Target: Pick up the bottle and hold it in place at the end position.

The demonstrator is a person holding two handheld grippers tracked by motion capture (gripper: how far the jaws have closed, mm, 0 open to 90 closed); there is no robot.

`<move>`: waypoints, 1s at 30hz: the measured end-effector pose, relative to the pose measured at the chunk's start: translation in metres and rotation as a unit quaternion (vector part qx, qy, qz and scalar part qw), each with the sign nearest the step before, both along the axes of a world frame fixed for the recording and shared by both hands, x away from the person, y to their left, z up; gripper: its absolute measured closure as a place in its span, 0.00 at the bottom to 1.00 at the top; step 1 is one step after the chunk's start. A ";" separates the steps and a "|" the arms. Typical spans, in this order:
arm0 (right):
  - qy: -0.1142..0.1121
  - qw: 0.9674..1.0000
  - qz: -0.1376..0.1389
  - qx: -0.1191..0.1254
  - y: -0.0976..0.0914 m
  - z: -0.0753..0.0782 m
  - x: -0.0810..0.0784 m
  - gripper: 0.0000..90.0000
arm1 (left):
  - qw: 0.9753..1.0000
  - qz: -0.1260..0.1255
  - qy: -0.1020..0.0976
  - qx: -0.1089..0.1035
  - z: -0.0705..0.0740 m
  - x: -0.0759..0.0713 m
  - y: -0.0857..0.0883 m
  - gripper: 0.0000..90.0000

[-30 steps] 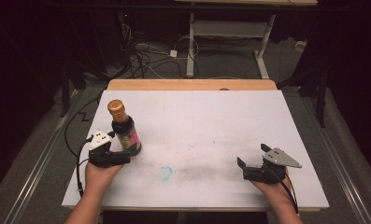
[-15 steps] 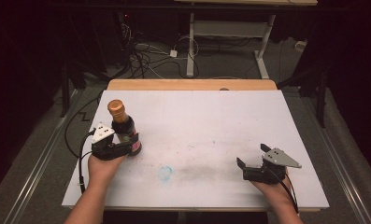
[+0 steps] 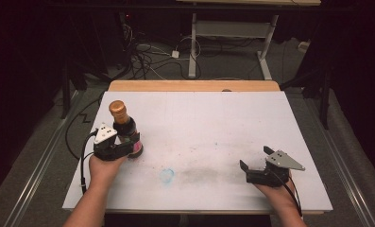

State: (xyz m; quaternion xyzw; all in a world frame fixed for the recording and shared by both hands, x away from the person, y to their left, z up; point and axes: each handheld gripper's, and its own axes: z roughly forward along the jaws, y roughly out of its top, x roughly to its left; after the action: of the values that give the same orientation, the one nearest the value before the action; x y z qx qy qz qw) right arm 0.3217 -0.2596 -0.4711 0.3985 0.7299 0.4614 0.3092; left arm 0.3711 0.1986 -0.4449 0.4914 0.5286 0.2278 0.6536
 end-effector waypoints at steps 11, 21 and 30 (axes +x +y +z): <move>0.000 1.000 0.000 0.001 -0.001 0.000 0.000 0.00 | 1.000 -0.001 0.000 -0.006 0.003 0.001 0.001 0.33; -0.002 1.000 0.000 0.006 -0.002 0.001 -0.001 0.00 | 1.000 -0.023 -0.015 -0.012 0.021 0.002 -0.013 0.33; -0.002 1.000 0.000 0.007 -0.003 0.002 -0.001 0.00 | 0.998 -0.057 -0.016 -0.015 0.024 0.007 -0.038 0.33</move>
State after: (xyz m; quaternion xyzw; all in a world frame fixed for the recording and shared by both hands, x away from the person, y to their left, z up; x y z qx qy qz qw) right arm 0.3209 -0.2625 -0.4696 0.3994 0.7259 0.4675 0.3081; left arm 0.3783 0.1604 -0.4204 0.5070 0.4924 0.1906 0.6813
